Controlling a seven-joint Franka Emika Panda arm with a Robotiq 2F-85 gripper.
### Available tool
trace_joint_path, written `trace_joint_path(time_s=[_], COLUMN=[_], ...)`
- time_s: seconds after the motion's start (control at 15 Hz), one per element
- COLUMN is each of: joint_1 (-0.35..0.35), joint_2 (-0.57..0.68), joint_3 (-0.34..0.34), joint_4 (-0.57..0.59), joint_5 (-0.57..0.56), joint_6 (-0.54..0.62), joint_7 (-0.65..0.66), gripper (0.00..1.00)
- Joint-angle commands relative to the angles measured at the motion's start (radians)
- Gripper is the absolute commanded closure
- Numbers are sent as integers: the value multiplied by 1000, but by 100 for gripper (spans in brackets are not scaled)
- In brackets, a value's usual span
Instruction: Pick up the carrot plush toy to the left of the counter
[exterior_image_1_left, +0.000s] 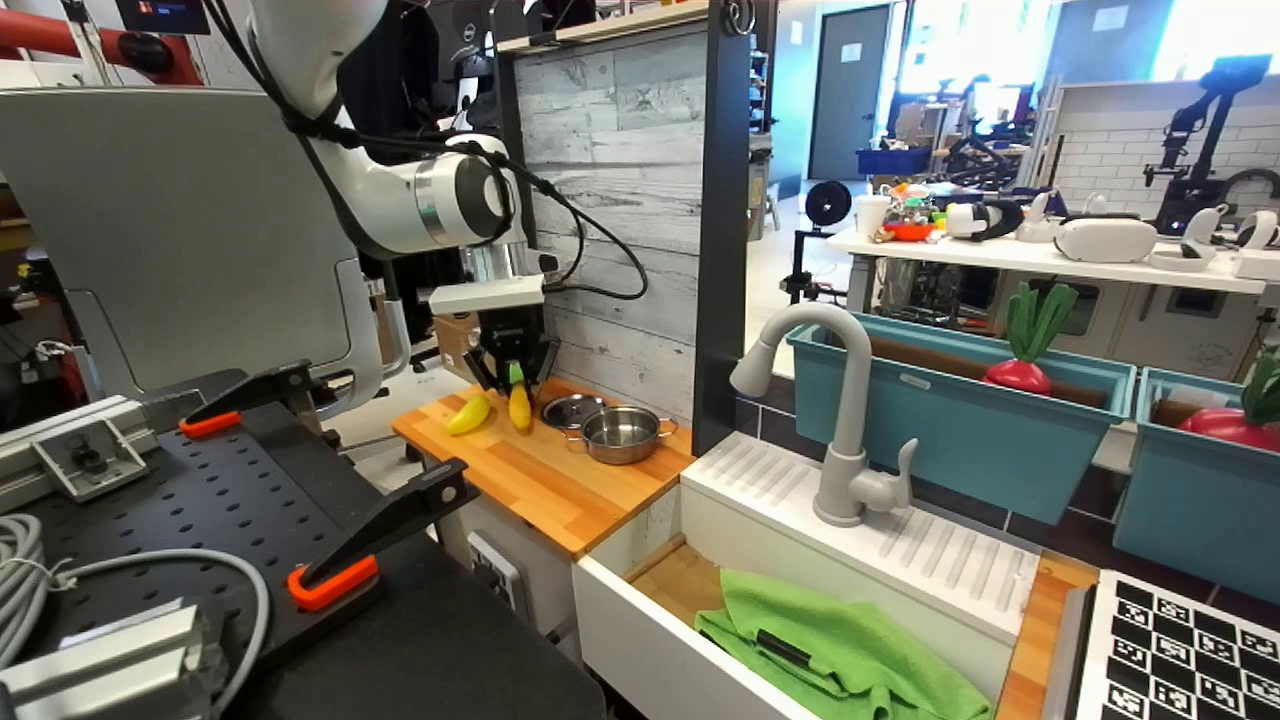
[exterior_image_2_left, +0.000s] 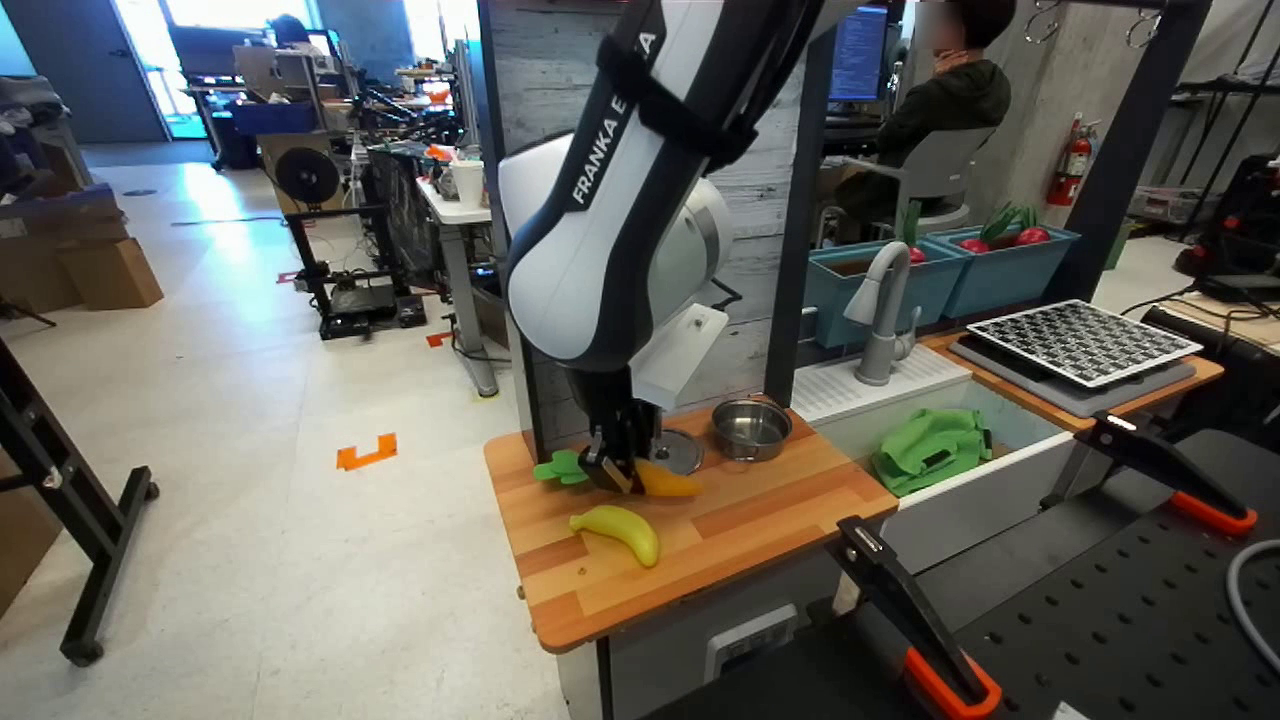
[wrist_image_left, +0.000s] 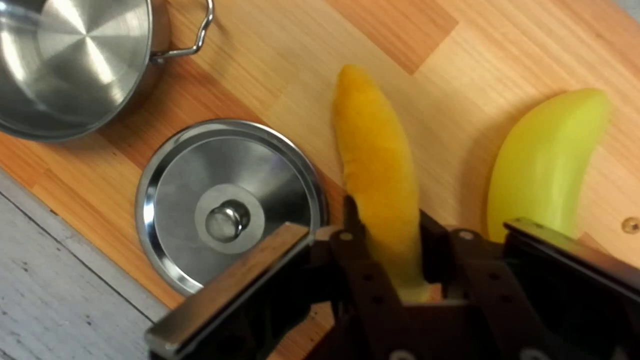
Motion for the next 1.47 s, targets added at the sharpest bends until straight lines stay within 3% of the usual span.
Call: trace_joint_path(time_s=[0.0,0.47,1.0,1.4], joint_1=[20,16,2,-8], joint_2=[32,5,-144,-339], joint_3=[-11,-9,-6,-14], joint_4=[63,32,-164,-402], joint_5=[11,5,-19,-23], joint_6=[-44,-28,66,247], joint_7=[-6,-11,-19,-2], gripper=[47,0,0,0])
